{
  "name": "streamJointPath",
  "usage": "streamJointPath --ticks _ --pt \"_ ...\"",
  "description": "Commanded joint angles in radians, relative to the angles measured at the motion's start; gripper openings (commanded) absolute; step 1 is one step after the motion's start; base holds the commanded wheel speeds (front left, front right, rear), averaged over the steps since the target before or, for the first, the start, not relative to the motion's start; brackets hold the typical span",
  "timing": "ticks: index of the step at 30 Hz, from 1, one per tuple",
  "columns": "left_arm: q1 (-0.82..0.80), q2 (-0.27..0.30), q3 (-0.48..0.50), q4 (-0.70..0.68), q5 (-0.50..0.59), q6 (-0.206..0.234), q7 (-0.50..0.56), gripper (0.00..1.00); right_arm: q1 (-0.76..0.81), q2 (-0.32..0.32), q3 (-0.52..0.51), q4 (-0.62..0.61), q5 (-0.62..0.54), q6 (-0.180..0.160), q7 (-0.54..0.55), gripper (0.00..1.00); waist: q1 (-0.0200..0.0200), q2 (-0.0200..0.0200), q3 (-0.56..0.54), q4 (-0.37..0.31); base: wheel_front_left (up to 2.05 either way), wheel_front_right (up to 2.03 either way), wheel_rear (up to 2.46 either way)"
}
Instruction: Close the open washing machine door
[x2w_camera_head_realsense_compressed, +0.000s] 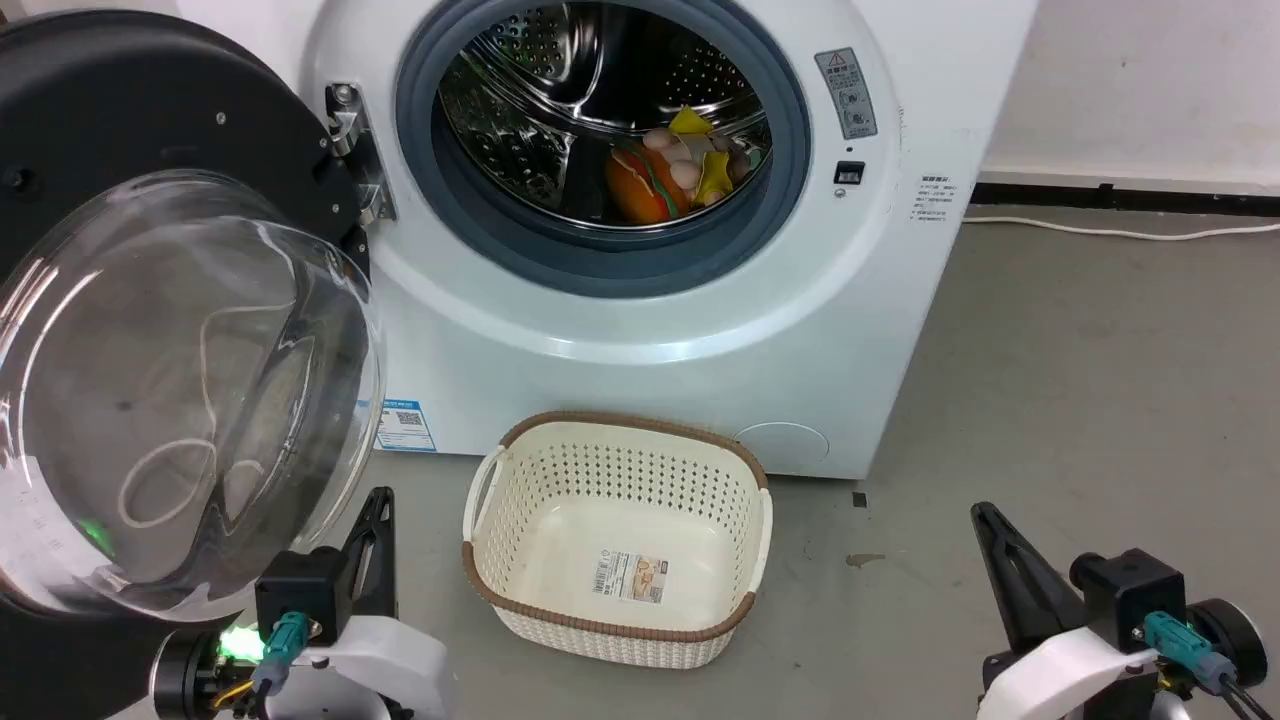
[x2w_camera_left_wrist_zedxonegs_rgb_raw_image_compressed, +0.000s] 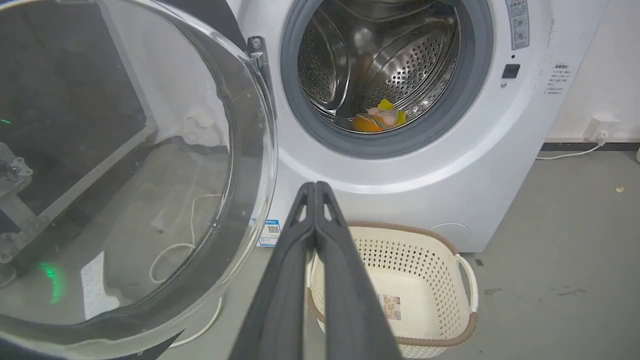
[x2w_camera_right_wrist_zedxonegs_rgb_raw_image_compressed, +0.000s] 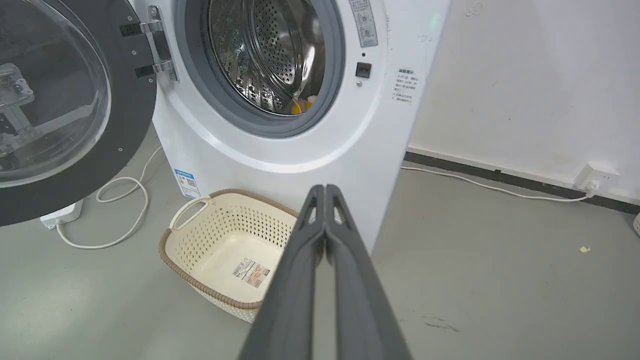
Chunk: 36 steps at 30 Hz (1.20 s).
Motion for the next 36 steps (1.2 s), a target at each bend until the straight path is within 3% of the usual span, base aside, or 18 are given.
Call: streamJointPath --ticks 1,36 --pt "0.01 -0.001 0.002 -0.004 0.003 -0.005 0.0 0.0 -0.014 0.005 -0.002 -0.004 -0.008 0.001 0.001 0.0 0.0 0.0 0.0 0.0 0.0 0.0 0.0" --pt "0.01 -0.001 0.002 -0.004 0.003 -0.005 0.0 0.0 -0.014 0.005 -0.002 -0.004 -0.008 0.001 0.001 0.0 0.0 0.0 0.0 0.0 0.0 0.0 0.0"
